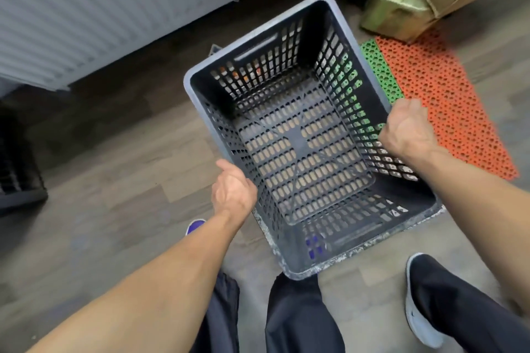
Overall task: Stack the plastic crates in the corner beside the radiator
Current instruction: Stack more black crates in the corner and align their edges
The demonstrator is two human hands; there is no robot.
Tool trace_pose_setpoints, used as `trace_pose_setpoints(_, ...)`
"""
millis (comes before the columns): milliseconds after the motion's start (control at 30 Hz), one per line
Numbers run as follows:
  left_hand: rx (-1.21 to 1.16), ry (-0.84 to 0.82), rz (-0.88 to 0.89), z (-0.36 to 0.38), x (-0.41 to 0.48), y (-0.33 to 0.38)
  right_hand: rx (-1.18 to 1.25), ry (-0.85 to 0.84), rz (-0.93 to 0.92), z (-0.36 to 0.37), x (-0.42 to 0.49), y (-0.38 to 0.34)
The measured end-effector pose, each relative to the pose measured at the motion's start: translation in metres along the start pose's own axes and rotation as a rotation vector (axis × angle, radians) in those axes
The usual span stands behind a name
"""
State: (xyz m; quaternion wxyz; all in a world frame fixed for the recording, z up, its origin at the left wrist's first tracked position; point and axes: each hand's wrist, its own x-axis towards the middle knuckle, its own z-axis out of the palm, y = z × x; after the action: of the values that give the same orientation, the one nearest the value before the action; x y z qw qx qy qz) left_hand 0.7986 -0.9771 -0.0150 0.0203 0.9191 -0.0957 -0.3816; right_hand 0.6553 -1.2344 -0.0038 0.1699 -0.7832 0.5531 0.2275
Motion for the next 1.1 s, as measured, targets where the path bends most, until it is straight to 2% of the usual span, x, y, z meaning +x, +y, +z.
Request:
trace_pose_setpoints(100,-0.019,0.019,-0.034,-0.01,-0.008,-0.013,-0.023,0.009,-0.032,-0.007,-0.023,-0.002)
trace_pose_setpoints(267,0.004,0.045,0.027,-0.056,-0.036,-0.058,-0.087,-0.028,-0.112,-0.022,-0.076,-0.018)
trace_pose_setpoints(400,0.017,0.063,0.004,-0.106,-0.065,-0.102,-0.166,-0.083,-0.173,-0.053,-0.124,-0.052)
trace_pose_setpoints(533,-0.022,0.123,-0.002,-0.166,-0.11,-0.151,-0.154,-0.069,-0.229,-0.093,-0.179,-0.099)
trace_pose_setpoints(800,-0.111,0.254,-0.157,-0.271,-0.197,-0.216,-0.104,0.02,-0.389,-0.173,-0.272,-0.184)
trace_pose_setpoints(1100,-0.253,0.478,-0.294,-0.34,-0.293,-0.256,-0.048,0.095,-0.646,-0.263,-0.357,-0.231)
